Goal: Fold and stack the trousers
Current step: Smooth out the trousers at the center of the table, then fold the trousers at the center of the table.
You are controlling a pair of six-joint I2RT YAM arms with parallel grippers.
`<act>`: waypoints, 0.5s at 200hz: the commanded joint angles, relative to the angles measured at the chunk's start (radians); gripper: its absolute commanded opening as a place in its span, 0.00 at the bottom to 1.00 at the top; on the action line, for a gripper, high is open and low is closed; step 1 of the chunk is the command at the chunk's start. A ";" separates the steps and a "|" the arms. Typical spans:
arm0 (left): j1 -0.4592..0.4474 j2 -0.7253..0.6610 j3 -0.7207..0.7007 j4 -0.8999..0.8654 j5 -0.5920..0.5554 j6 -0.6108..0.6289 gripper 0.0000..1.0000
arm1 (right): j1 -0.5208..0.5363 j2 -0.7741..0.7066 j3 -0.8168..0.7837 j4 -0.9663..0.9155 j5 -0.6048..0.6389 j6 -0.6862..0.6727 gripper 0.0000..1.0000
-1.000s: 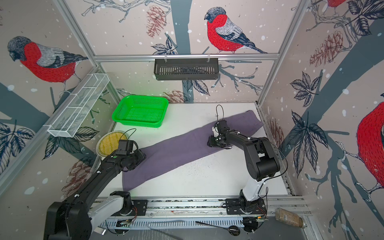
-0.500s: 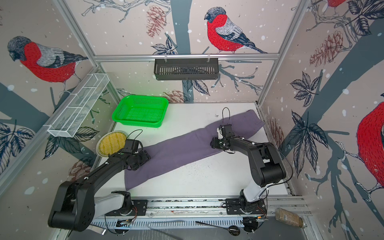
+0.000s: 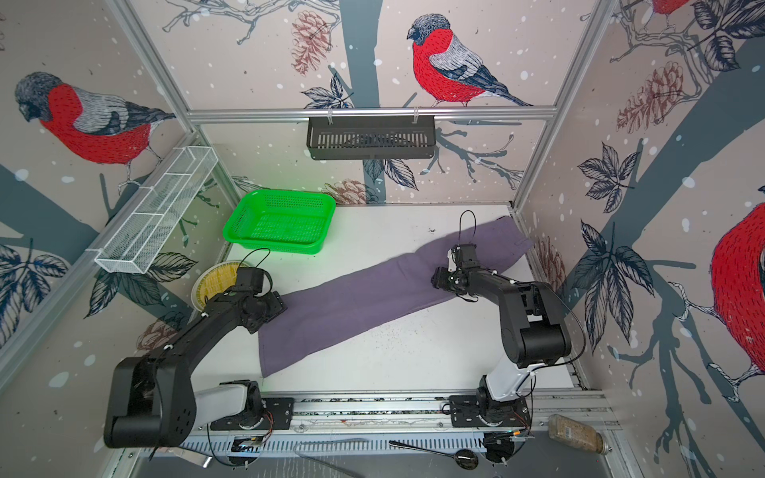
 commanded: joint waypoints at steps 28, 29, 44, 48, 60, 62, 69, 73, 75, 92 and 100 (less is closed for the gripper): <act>-0.018 0.033 -0.004 -0.157 -0.125 -0.151 0.77 | 0.009 -0.055 0.055 -0.106 -0.032 -0.014 0.70; -0.018 0.035 -0.006 -0.159 -0.127 -0.153 0.76 | 0.010 -0.056 0.056 -0.107 -0.034 -0.013 0.70; -0.018 0.054 -0.035 -0.115 -0.097 -0.153 0.76 | 0.022 -0.060 0.073 -0.107 -0.047 -0.016 0.70; -0.019 0.060 -0.045 -0.100 -0.085 -0.155 0.76 | 0.024 -0.060 0.077 -0.107 -0.053 -0.016 0.70; -0.021 0.082 -0.058 -0.071 -0.052 -0.150 0.75 | 0.030 -0.059 0.089 -0.110 -0.070 -0.017 0.70; -0.022 0.086 -0.059 -0.069 -0.051 -0.150 0.75 | 0.031 -0.060 0.089 -0.109 -0.070 -0.016 0.70; -0.022 0.094 -0.063 -0.065 -0.054 -0.147 0.74 | 0.032 -0.060 0.090 -0.108 -0.071 -0.017 0.70; -0.024 0.098 -0.062 -0.066 -0.061 -0.144 0.74 | 0.033 -0.060 0.092 -0.107 -0.073 -0.017 0.70; -0.023 0.099 -0.061 -0.068 -0.063 -0.144 0.73 | 0.034 -0.059 0.092 -0.108 -0.075 -0.016 0.70; -0.023 0.093 -0.055 -0.069 -0.069 -0.129 0.70 | 0.033 -0.058 0.098 -0.109 -0.076 -0.018 0.71; -0.023 0.092 -0.057 -0.062 -0.068 -0.122 0.68 | 0.033 -0.057 0.097 -0.107 -0.077 -0.018 0.71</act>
